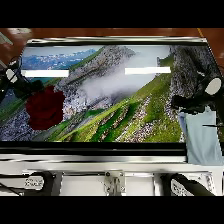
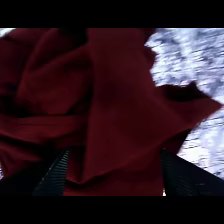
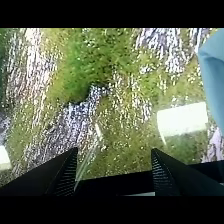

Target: Fold the shirts.

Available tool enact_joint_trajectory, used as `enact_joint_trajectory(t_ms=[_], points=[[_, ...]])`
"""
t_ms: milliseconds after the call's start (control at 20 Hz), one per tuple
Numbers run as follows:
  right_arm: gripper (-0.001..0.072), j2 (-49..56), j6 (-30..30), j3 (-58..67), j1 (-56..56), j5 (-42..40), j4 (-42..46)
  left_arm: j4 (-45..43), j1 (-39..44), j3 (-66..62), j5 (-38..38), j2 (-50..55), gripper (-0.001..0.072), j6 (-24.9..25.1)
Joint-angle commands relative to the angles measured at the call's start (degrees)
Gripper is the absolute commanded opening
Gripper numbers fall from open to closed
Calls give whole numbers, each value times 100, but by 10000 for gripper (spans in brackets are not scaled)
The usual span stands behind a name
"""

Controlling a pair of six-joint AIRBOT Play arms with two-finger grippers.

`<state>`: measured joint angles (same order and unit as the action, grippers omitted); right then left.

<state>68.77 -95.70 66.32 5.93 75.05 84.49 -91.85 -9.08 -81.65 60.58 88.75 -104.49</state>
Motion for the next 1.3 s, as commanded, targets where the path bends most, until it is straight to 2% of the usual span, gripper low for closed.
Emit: enact_joint_trajectory(t_ms=[0, 200, 250, 300, 350, 400, 600, 700, 800, 1000, 1250], points=[[588, 317, -2, -2, -4, 201, 0, 595, -387, -319, 643, 719, 679, 514], [588, 350, -2, -2, -4, 221, -2, 778, -354, -319, 732, 1172, 677, 566], [588, 350, -2, -2, -4, 240, 0, 839, -350, -319, 807, 1274, 648, 566], [588, 350, -2, -2, -4, 258, 0, 903, -352, -319, 852, 1342, 572, 566], [588, 350, 0, -2, -4, 251, 4, 999, -352, -319, 866, 1377, 260, 577], [589, 350, 39, -2, -4, 249, 17, 1207, -348, -323, 872, 1357, 53, 728], [588, 330, 267, 52, -4, 380, 306, 1917, -92, -636, 852, 787, 40, 1604], [587, 153, 343, 271, -9, 743, 144, 2317, 339, -673, 852, 94, 40, 1904], [588, -236, 380, 509, -9, 758, -37, 2485, 1043, -673, 846, -542, 40, 1985], [588, -1202, 448, 925, -7, 765, -107, 2483, 3086, -673, 734, -1064, 39, 1685], [587, -2133, 444, 968, -4, 1049, -68, 2483, 5532, -673, -468, -354, 39, 1001]])
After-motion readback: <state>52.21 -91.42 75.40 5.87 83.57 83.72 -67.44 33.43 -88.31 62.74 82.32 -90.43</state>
